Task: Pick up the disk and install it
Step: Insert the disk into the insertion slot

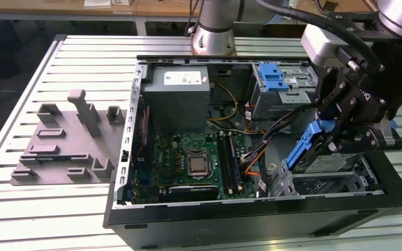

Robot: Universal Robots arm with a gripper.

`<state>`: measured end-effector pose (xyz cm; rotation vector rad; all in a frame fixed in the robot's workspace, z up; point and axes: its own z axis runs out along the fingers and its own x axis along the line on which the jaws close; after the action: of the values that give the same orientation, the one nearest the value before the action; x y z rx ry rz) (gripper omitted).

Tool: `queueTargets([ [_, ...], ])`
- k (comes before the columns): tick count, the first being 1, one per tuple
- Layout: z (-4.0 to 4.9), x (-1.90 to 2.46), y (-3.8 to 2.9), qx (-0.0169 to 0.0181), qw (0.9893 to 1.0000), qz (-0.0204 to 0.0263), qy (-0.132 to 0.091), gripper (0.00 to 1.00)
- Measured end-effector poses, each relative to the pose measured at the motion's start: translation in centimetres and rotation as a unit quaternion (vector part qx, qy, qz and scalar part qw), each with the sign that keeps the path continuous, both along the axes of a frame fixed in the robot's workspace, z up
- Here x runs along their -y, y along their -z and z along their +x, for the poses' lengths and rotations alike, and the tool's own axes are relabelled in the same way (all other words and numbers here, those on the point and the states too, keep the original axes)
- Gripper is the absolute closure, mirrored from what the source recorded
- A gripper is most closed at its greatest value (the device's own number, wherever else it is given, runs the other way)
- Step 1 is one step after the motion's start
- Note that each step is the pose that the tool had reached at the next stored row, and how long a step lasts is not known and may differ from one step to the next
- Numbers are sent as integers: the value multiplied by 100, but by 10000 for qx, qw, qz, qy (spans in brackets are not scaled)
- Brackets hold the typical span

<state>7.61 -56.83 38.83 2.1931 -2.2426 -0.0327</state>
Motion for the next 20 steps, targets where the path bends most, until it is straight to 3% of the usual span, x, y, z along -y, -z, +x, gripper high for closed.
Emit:
queueTargets([
  [12, 0, 4, 118, 0, 10000, 0, 0, 64],
  [20, 0, 4, 124, 0, 10000, -1, 0, 64],
])
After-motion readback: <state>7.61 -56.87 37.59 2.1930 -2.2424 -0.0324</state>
